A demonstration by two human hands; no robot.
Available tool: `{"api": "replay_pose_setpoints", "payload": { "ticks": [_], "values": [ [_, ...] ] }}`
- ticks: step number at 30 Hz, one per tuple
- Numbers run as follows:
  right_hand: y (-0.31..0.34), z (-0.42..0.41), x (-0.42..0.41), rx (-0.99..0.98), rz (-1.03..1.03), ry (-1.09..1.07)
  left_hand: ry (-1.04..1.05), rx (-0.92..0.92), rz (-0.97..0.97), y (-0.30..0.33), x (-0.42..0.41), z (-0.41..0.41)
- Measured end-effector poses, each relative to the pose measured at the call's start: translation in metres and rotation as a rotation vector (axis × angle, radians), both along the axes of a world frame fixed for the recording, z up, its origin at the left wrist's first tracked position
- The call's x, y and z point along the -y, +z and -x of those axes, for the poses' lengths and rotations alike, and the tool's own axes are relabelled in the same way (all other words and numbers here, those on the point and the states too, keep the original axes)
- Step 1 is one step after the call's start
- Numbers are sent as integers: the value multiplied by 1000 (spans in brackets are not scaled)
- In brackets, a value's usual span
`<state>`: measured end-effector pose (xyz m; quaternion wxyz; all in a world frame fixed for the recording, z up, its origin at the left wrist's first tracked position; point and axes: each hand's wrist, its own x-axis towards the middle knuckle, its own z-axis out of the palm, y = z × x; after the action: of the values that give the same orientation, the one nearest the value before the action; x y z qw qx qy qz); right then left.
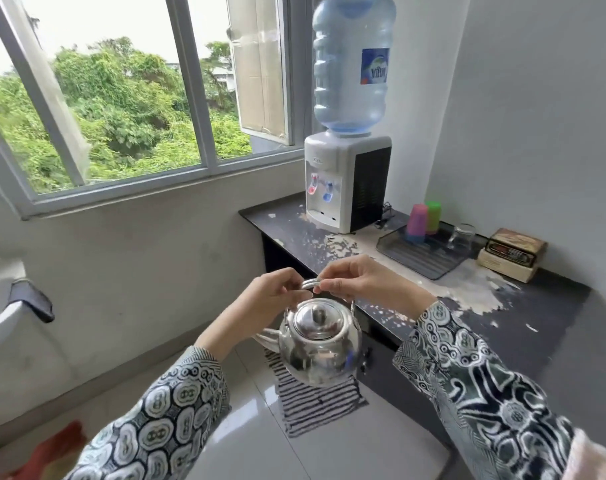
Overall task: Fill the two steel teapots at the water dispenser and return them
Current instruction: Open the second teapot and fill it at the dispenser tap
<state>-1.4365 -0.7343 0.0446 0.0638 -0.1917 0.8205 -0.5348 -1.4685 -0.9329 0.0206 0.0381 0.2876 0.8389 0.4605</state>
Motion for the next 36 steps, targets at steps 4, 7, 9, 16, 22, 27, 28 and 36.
{"api": "replay_pose_setpoints", "payload": {
  "ticks": [4,7,9,16,22,27,28,36],
  "values": [
    [0,80,9,32,60,-36,-70,98,-134,-1,4,84],
    [-2,135,14,10,84,-95,-105,148,-222,-3,2,140],
    [-7,174,14,-17,77,-124,-100,168,-242,-6,-1,179],
    [-31,311,-2,-8,116,-134,-30,205,-247,-27,-23,320],
    [-51,419,-21,62,134,-151,-13,145,-106,-44,-46,440],
    [-75,501,-32,144,166,-208,3,144,-9,-62,-62,528],
    [-81,516,-33,156,169,-227,9,136,18,-66,-65,543],
    [-130,612,-30,189,98,-479,-103,175,155,-109,-89,660]
  ]
}}
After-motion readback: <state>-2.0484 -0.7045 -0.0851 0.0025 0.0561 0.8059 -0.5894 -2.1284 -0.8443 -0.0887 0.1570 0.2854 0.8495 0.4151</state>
